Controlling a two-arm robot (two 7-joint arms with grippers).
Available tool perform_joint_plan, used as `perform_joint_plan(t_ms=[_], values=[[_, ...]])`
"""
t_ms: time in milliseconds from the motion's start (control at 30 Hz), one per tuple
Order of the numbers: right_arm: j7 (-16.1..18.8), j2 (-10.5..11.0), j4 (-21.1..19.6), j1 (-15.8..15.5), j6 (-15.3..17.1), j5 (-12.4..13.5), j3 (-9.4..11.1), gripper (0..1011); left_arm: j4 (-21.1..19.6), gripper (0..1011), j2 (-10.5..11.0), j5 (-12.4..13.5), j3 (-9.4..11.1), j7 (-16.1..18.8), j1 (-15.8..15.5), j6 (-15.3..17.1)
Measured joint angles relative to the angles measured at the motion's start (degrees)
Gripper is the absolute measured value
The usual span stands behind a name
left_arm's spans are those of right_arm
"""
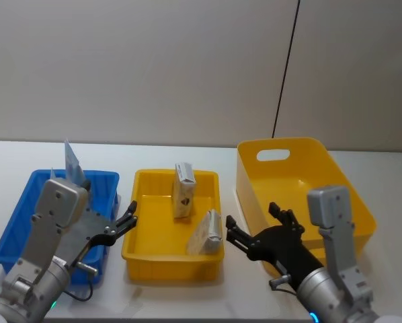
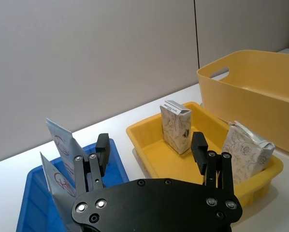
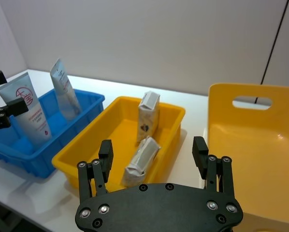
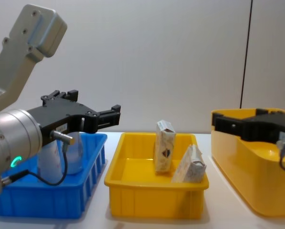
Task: Bimanual collaborative sorting of washing and personal care products
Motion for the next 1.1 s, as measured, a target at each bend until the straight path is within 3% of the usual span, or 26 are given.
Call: perform_joint_plan(t_ms=[733,1100], values=[[-2.81,-7.32,8.57,6.82,11.47,0.58,-1.98,1003,0.00,1001,0.00,0.00,0.00,0.00,0.00,0.00],[-3.17,-9.25,13.45,9.97,13.90,-0.34,-2.97,1004,0.00,1001,0.00,0.00,0.00,0.00,0.00,0.00]])
